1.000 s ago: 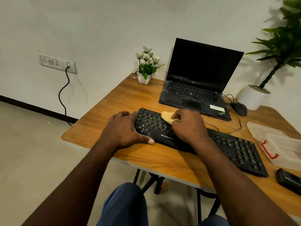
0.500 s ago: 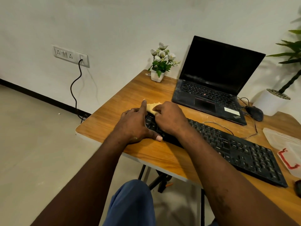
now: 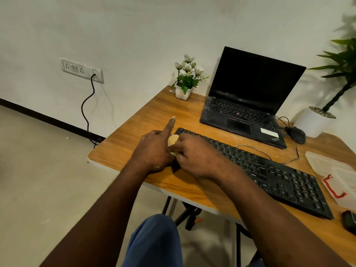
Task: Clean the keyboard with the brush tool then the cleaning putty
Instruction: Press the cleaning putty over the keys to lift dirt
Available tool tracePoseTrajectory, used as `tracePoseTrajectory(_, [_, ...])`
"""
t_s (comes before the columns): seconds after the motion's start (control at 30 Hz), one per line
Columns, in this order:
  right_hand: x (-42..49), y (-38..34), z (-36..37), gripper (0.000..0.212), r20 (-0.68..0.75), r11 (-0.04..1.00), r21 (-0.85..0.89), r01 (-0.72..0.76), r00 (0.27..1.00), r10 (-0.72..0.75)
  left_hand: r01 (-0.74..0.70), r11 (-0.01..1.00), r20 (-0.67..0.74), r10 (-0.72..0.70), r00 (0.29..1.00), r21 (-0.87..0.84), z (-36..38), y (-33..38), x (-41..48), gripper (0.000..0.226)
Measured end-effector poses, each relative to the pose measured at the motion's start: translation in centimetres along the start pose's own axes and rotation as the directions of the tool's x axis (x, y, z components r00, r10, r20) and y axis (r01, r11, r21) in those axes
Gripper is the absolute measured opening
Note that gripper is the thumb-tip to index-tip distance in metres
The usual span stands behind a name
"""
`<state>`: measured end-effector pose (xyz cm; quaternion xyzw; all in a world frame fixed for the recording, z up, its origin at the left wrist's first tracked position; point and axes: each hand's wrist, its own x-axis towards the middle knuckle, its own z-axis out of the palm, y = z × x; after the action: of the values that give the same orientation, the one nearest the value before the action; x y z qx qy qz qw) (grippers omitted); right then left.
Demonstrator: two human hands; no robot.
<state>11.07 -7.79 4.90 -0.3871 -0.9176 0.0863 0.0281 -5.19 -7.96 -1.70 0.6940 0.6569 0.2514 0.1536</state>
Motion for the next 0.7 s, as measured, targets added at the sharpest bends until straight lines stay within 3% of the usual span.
tracePoseTrajectory(0.17, [-0.6,2.7,-0.6,0.038,-0.076,0.985,0.154,-0.073,0.993,0.086,0.024,0.994,-0.039,-0.028,0.999,-0.109,-0.4,0.1,-0.5,0.127])
tracePoseTrajectory(0.3, [-0.6,1.6,1.1,0.058,-0.067,0.996,-0.033,-0.086,0.994,0.084,0.030,0.994,-0.104,-0.041,0.994,-0.110,-0.6,-0.6,-0.9,0.106])
tracePoseTrajectory(0.37, [-0.2,1.8,0.5,0.048,-0.050,0.992,0.090,-0.083,0.995,0.088,0.038,0.991,-0.117,-0.053,0.992,-0.126,-0.6,-1.1,-1.0,0.101])
tracePoseTrajectory(0.43, [0.3,2.4,-1.0,0.029,-0.013,0.936,0.339,-0.092,0.995,0.102,0.047,0.991,-0.125,-0.062,0.990,-0.123,-0.7,-1.3,-1.2,0.097])
tracePoseTrajectory(0.5, [1.8,3.6,-2.1,0.019,-0.077,0.880,0.457,-0.130,0.980,0.185,0.062,0.991,-0.133,-0.078,0.988,-0.117,-0.7,-1.3,-1.2,0.094])
tracePoseTrajectory(0.6, [5.2,5.9,-2.7,0.020,-0.301,0.931,0.289,-0.224,0.902,0.310,0.074,0.992,-0.122,-0.087,0.989,-0.106,-0.7,-1.2,-0.9,0.092])
tracePoseTrajectory(0.7, [7.5,6.8,-2.5,0.027,-0.403,0.971,-0.007,-0.240,0.889,0.217,0.097,0.989,-0.113,-0.109,0.988,-0.107,-0.6,-1.3,-0.6,0.094])
